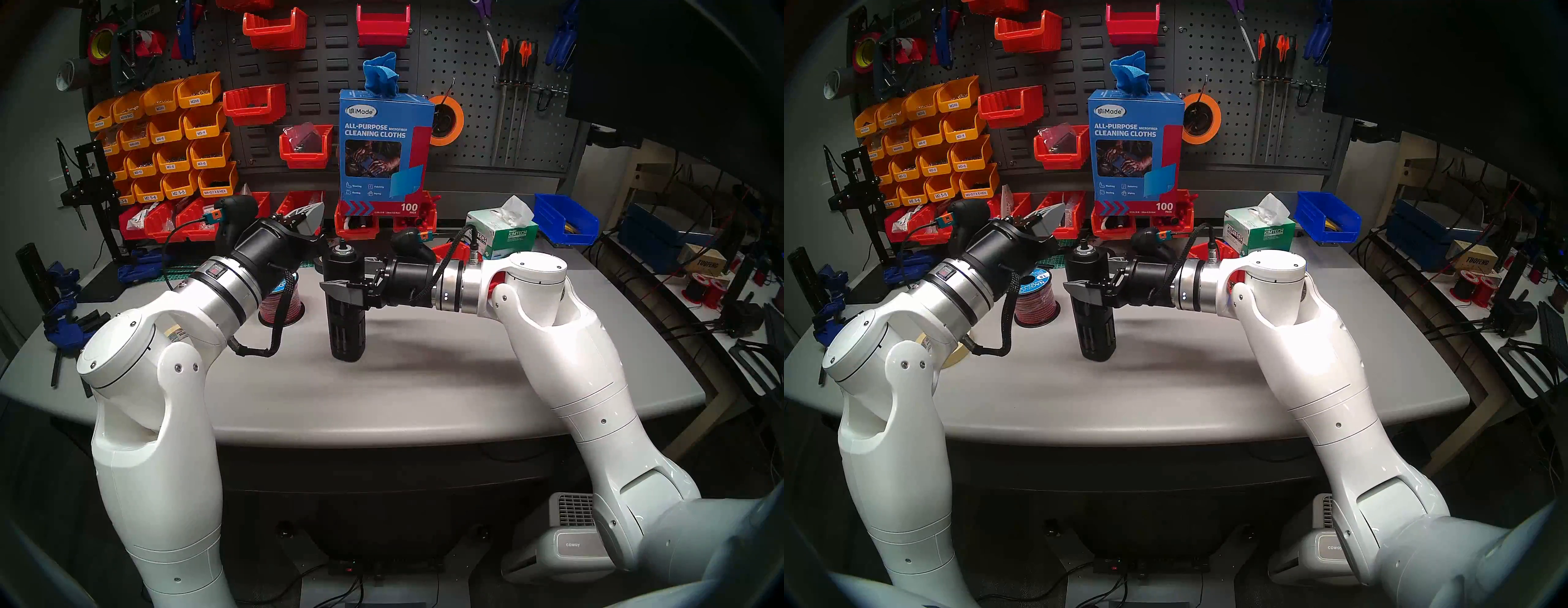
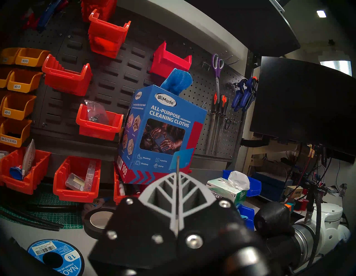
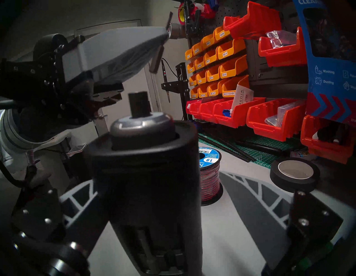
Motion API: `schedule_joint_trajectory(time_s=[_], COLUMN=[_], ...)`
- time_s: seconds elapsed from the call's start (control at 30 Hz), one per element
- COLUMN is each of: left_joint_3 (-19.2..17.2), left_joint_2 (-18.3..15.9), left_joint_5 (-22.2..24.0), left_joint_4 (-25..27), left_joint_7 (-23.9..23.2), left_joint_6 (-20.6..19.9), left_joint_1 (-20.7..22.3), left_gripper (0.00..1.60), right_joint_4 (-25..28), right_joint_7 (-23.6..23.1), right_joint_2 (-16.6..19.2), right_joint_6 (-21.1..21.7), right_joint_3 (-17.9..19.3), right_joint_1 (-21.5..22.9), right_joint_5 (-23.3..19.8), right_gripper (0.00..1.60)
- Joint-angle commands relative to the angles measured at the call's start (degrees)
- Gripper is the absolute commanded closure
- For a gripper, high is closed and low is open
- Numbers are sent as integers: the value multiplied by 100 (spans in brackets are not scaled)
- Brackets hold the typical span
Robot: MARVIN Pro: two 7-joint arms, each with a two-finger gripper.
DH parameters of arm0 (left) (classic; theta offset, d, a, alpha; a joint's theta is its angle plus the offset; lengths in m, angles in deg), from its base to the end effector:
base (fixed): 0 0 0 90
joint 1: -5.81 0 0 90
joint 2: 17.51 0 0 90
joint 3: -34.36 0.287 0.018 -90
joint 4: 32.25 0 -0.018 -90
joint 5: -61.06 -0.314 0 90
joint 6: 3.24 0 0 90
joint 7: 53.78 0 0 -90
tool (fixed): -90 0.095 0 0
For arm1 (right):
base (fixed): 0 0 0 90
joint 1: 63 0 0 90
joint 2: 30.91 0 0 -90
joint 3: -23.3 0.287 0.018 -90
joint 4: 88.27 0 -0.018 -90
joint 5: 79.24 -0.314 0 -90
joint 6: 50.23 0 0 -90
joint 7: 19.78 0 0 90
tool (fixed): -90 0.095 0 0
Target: Pick a screwdriver bit and insert it into the screwdriver
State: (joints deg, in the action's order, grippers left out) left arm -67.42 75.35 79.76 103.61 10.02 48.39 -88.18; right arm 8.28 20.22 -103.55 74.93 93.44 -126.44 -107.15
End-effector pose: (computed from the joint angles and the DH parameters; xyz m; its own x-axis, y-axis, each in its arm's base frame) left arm 0.3228 0.0077 -0.0749 -0.0834 0.2733 0.9583 -0.4515 -0.8677 0.2081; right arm 0.4347 0.1184 -0.1291 0.1681 0.0490 0.9846 0.9483 -0.2807 -0.1479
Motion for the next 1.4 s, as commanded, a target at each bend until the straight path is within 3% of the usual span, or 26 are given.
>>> schedule_joint_trajectory(time_s=[0.0,0.17,1.37], left_joint_3=[-4,-19,-104], left_joint_2=[-3,-1,8], left_joint_5=[56,77,105], left_joint_4=[173,175,256], left_joint_7=[10,10,-4], left_joint_6=[62,65,58], left_joint_1=[157,163,133], left_gripper=[160,160,160], right_joint_4=[161,174,530], right_joint_7=[-20,-6,15], right_joint_2=[-50,-48,-142], right_joint_6=[-62,-53,-104], right_joint_3=[93,101,358], right_joint_1=[101,102,360], right_joint_5=[-61,-64,-135], right_gripper=[8,0,0])
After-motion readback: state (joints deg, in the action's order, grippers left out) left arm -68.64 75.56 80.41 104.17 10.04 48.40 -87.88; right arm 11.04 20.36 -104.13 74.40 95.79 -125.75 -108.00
